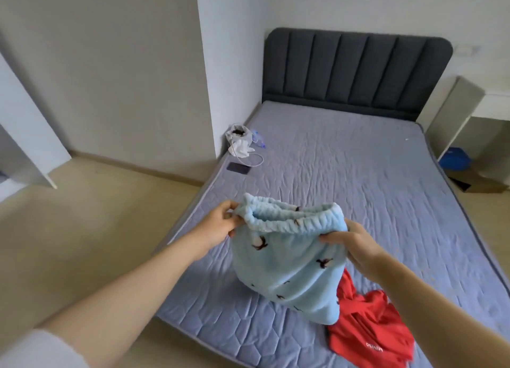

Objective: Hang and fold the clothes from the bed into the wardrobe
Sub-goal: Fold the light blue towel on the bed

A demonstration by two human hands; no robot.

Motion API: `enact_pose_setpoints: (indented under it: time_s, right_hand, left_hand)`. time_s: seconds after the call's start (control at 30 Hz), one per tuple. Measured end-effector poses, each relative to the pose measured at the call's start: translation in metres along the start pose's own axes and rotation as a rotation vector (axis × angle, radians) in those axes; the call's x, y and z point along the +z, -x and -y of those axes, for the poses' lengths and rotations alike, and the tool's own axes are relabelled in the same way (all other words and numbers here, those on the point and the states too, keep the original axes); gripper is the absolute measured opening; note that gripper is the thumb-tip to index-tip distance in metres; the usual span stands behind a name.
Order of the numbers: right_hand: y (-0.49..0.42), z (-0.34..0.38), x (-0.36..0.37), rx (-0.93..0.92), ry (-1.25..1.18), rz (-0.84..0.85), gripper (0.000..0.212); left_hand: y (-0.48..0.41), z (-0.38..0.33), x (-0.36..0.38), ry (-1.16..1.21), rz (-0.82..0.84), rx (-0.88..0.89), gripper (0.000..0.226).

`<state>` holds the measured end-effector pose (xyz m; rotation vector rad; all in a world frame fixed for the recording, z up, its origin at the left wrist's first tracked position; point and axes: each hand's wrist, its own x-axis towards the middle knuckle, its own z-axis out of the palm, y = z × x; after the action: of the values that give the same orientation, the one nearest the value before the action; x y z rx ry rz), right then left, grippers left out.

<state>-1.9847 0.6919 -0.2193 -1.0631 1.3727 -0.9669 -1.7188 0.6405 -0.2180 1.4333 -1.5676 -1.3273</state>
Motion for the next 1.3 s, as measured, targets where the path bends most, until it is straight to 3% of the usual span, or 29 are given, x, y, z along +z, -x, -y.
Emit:
enact_pose_setpoints:
  time_s: [0.17, 0.3, 0.5, 0.63, 0.73, 0.8, 0.9, 1.03, 1.3]
  right_hand:
    - [0.004, -0.048, 0.014, 0.123, -0.046, -0.024, 0.034]
    - [-0.016, -0.071, 0.009, 0.162, -0.047, -0.087, 0.026]
    - [-0.090, -0.088, -0.020, 0.126, 0.116, -0.284, 0.014]
    - [-0.170, -0.092, -0.046, 0.209, 0.113, -0.354, 0.007]
    - [-0.237, -0.096, -0.063, 0.204, 0.077, -0.403, 0.010]
    - [-0.271, -0.104, -0.067, 0.209, 0.092, -0.415, 0.024]
    - [-0.288, -0.136, -0.064, 0.281, 0.049, -0.353, 0.059]
    - [-0.267, -0.196, -0.048, 0.415, 0.090, -0.227, 0.061]
    - [-0.218, -0.296, -0.015, 0.498, 0.533, 0.085, 0.063]
  left_hand:
    - [0.001, 0.041, 0.007, -0.053, 0.100, -0.145, 0.005]
    - [-0.019, 0.055, 0.021, -0.050, 0.101, -0.209, 0.008]
    - [-0.091, 0.058, 0.049, -0.053, 0.065, -0.297, 0.009]
    - [-0.175, 0.058, 0.073, -0.074, -0.081, -0.298, 0.006]
    - [-0.242, 0.064, 0.091, 0.049, -0.185, -0.271, 0.026]
    - [-0.277, 0.075, 0.100, -0.022, -0.188, -0.265, 0.057]
    - [-0.298, 0.101, 0.115, -0.113, -0.124, -0.306, 0.078]
    - [-0.281, 0.159, 0.138, -0.264, 0.062, -0.293, 0.076]
    - [-0.217, 0.274, 0.174, -0.707, 0.499, -0.232, 0.072]
